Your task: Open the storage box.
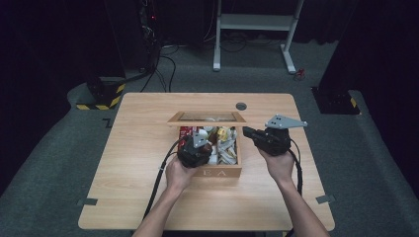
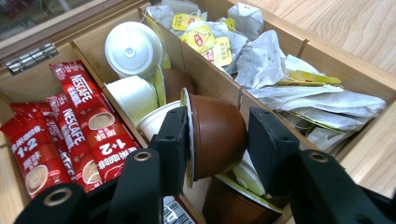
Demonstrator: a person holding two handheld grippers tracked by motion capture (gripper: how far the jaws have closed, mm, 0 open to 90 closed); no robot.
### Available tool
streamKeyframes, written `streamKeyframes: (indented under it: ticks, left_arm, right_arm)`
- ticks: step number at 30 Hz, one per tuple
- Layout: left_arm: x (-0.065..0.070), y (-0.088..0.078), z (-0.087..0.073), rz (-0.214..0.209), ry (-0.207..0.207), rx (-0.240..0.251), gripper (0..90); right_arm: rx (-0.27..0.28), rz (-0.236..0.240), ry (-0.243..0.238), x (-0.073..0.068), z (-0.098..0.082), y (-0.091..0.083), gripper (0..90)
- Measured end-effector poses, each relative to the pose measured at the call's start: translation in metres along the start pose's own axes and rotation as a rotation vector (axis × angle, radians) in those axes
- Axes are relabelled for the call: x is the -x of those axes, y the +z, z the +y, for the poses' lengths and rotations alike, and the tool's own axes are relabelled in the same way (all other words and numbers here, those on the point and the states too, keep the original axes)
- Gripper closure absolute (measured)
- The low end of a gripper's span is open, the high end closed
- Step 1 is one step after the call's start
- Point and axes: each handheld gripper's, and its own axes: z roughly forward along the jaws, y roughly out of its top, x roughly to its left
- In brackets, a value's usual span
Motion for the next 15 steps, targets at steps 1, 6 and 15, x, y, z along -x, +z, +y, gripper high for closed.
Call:
streamKeyframes:
  ticks: [1,6,15]
  left_arm:
    - [0.000,-0.001,0.000,-0.003,0.000,-0.001,58.9]
    - [0.000,-0.008,0.001,-0.002,0.004,0.016,59.0]
    - [-0.001,-0.021,0.001,-0.024,-0.010,0.049,59.0]
  right_arm:
    - [0.001,0.000,0.000,0.000,0.000,0.000,87.8]
    - [0.000,0.000,-0.003,0.000,0.001,0.000,87.7]
    - [0.000,0.001,-0.001,0.000,0.000,0.000,87.6]
